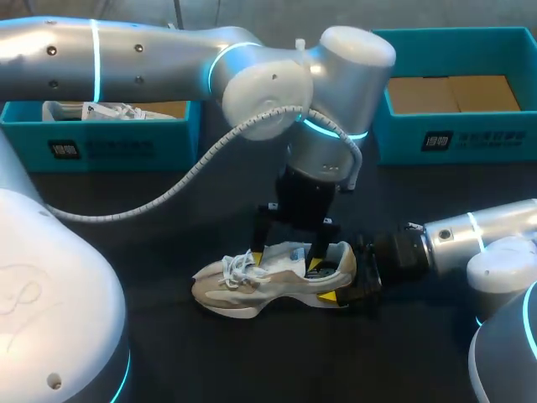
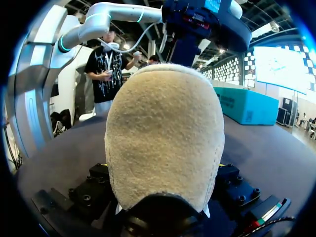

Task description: Take the shoe out of the shoebox, open the shoe tongue, remove and reinsert the insole, then place the shoe into the shoebox

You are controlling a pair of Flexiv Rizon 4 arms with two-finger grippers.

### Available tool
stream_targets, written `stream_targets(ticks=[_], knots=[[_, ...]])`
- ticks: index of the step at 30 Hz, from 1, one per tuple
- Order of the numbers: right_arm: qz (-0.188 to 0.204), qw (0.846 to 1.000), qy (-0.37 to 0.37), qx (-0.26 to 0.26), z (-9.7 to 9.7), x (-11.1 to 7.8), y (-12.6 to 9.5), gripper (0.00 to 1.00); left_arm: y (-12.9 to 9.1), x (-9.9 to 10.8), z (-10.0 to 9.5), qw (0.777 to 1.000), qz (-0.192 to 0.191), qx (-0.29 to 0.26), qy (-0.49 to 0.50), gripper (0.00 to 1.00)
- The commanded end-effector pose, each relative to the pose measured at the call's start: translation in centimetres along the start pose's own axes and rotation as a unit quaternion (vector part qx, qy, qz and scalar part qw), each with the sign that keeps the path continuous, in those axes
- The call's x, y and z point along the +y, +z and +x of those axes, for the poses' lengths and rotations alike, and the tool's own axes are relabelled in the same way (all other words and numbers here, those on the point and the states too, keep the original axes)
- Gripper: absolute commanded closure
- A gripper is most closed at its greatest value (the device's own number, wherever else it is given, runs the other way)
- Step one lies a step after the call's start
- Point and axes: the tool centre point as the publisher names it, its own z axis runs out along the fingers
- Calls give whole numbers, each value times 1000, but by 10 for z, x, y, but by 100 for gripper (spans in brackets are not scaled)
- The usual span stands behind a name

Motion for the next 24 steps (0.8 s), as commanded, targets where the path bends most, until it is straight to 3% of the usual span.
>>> stream_targets(ticks=[1,4,9,19,24], knots=[[3,1000,0,0,-1,1,2,100,1,-1,2,1000,-1,-7,-1,0],[3,1000,0,0,-1,1,2,100,2,-2,0,1000,-2,-11,-2,1],[3,1000,0,0,-1,1,2,100,1,-2,-6,1000,-3,-12,-2,15],[3,1000,0,0,-1,1,2,100,-3,-2,-17,1000,-1,-3,0,34],[3,1000,0,0,-1,1,2,100,-6,-1,-19,1000,1,9,4,36]])
